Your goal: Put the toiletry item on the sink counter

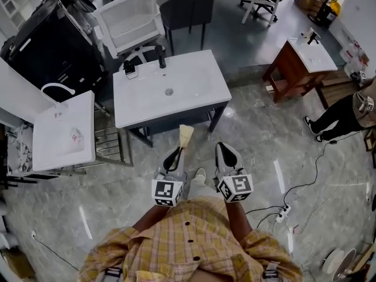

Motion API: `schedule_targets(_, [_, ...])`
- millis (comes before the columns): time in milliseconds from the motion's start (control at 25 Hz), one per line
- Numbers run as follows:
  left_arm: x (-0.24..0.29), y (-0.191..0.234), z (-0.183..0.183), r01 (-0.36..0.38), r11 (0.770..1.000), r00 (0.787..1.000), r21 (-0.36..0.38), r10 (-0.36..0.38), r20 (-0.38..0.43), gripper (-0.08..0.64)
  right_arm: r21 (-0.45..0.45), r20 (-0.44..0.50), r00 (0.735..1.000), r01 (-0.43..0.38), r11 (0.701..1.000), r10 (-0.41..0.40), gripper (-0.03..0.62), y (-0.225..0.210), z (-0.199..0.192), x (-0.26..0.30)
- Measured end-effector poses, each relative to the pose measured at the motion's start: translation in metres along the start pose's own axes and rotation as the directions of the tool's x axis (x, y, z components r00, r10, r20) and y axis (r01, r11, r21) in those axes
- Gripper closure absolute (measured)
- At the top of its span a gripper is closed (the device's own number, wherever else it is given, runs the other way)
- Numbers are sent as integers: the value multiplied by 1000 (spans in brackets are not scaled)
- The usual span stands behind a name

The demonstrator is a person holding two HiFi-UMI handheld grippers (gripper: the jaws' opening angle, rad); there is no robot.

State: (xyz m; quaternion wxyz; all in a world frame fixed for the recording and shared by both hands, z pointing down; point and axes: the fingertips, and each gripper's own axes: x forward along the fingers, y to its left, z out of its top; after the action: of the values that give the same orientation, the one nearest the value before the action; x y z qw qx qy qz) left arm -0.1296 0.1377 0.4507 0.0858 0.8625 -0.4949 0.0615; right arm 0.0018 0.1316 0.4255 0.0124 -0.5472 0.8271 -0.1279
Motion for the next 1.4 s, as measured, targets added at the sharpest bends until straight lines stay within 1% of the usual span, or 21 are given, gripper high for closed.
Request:
schedule_targets(120, [37, 3, 11, -13, 1000, 1000, 0, 13, -2, 537, 3, 0, 1000, -13, 1000, 13, 592, -28, 13, 26])
schedule_targets(280, [79, 0, 20, -12, 1000, 1000, 10, 13, -10, 537, 0, 2, 1000, -23, 1000, 23, 592, -61, 25, 52])
schedule_targets(480, [113, -4, 25, -18, 1000, 999, 13, 18, -34, 537, 27, -1, 1000, -13, 1000, 13, 592, -94, 31, 72])
schedule_targets(640, [128, -1, 25, -26, 1000, 998, 9, 26, -57, 537, 40, -17, 1000, -14, 999, 15, 592, -106, 28, 79])
schedule_targets(800, [144, 6, 25, -42, 999, 997, -20, 41, -65, 537, 56, -36, 999, -17, 998, 19, 592, -115, 21, 91])
schedule_targets(1000, [167, 17, 13, -52, 997, 995, -56, 47, -93, 537, 56, -63, 998, -20, 998, 23, 592, -126, 15, 111])
schedule_targets(1400, [251, 38, 4, -60, 988, 991, -144, 41, -131, 537, 45, -103, 994, -16, 999, 21, 592, -173, 16, 171])
